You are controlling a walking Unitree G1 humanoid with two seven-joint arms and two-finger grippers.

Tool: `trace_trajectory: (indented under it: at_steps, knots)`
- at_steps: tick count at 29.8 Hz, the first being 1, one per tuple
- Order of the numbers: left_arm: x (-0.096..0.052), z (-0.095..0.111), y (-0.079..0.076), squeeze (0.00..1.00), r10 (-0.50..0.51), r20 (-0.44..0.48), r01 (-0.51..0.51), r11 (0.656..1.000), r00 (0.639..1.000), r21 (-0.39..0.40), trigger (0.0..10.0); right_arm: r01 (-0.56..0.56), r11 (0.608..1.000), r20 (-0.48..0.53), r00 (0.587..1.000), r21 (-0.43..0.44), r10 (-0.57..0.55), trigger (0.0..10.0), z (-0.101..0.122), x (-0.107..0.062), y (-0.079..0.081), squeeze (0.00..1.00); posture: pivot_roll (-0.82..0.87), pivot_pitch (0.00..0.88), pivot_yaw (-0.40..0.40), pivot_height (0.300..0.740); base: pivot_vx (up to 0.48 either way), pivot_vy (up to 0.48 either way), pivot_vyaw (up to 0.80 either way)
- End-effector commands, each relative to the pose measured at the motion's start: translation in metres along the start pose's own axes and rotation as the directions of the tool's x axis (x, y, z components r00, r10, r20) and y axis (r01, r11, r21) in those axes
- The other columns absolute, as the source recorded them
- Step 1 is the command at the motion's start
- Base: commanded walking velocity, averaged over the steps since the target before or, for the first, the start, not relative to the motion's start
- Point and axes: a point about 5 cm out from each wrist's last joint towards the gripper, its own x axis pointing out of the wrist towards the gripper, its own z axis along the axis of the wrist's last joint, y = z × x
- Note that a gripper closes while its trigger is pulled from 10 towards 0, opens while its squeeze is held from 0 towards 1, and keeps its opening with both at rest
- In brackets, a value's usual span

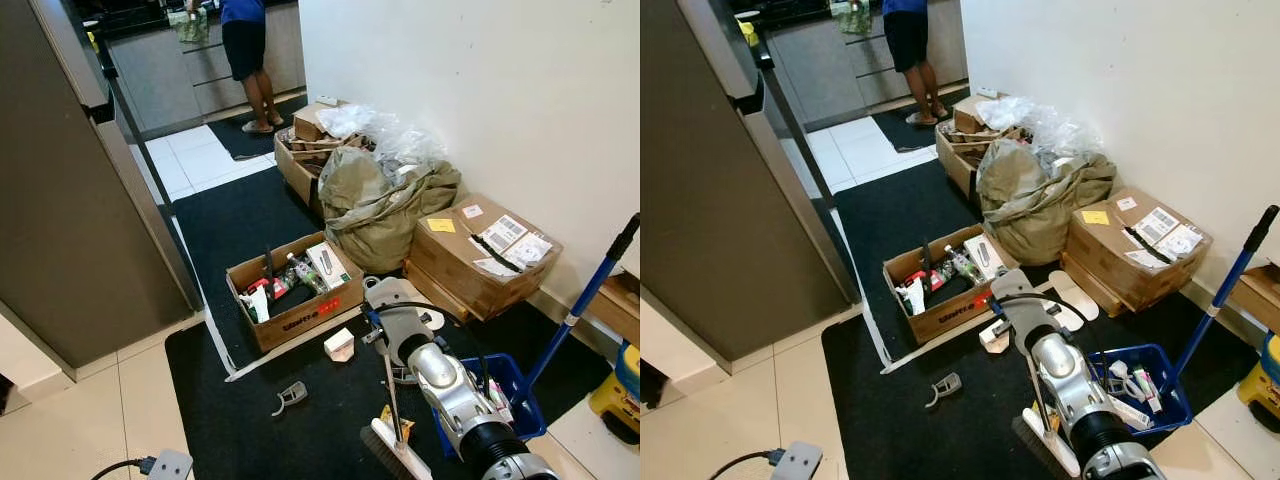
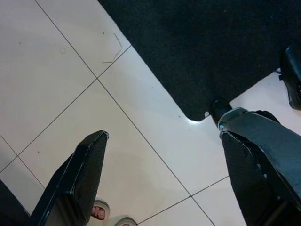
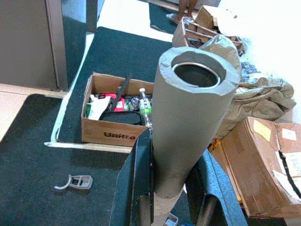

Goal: Sweep floor

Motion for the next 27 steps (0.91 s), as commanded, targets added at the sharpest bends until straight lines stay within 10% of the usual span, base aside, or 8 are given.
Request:
trace_trajectory:
  at_steps: [1, 27]
  knots:
    - [-0.001, -0.004, 0.004, 0.00, 0.009, -0.019, -0.009, 1.000, 1.000, 0.002, 10.0, 0.024, 0.994, 0.037, 0.999, -0.103, -0.021, 10.0, 0.010, 0.004, -0.009, 0.00, -0.02, 0.026, 0.083, 0.740, 0.000, 0.000, 0.00]
    - [-0.001, -0.003, 0.004, 0.00, 0.006, -0.017, -0.006, 1.000, 1.000, 0.009, 10.0, 0.216, 0.972, -0.018, 0.976, -0.090, -0.218, 10.0, 0.002, 0.002, -0.038, 0.00, -0.02, 0.016, 0.086, 0.740, 0.000, 0.000, 0.00]
